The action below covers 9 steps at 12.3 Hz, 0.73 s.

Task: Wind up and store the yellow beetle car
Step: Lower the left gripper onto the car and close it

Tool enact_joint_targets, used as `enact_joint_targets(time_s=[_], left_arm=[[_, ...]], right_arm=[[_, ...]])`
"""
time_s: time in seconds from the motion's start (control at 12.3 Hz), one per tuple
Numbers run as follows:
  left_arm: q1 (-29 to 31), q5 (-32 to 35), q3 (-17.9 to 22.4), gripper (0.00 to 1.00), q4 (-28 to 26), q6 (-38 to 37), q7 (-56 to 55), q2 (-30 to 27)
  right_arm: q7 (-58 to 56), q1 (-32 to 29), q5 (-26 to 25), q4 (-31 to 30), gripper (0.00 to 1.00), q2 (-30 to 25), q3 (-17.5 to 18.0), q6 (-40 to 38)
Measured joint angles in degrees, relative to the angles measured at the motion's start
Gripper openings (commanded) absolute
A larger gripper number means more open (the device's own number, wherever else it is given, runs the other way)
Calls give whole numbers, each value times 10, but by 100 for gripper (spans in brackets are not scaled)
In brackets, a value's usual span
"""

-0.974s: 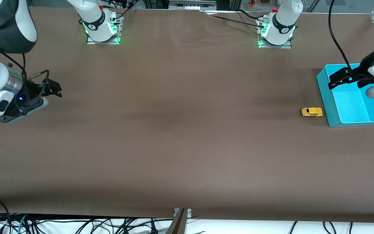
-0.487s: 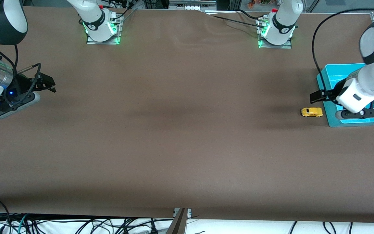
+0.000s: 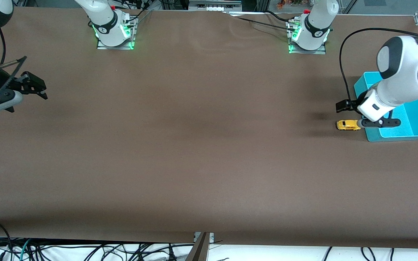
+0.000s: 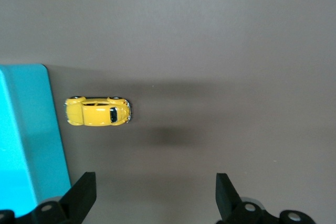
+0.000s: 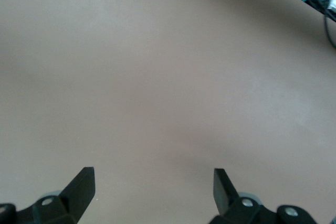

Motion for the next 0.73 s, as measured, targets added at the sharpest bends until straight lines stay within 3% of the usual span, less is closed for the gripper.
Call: enact_joint_targets(time_s=[0.24,0.49,0.73], left_arm=[[35,0,2,100,-79,98,130,6],[51,6,5,100,-92,134,237,36],[52,60,5,100,-93,180,366,75]], right_arm=[[0,-4,0,-2,100,-10,-48,-6],[10,-6,0,-4,100,-10,-64,-9],[92,-4,0,-5,100,-10,-63,-18]])
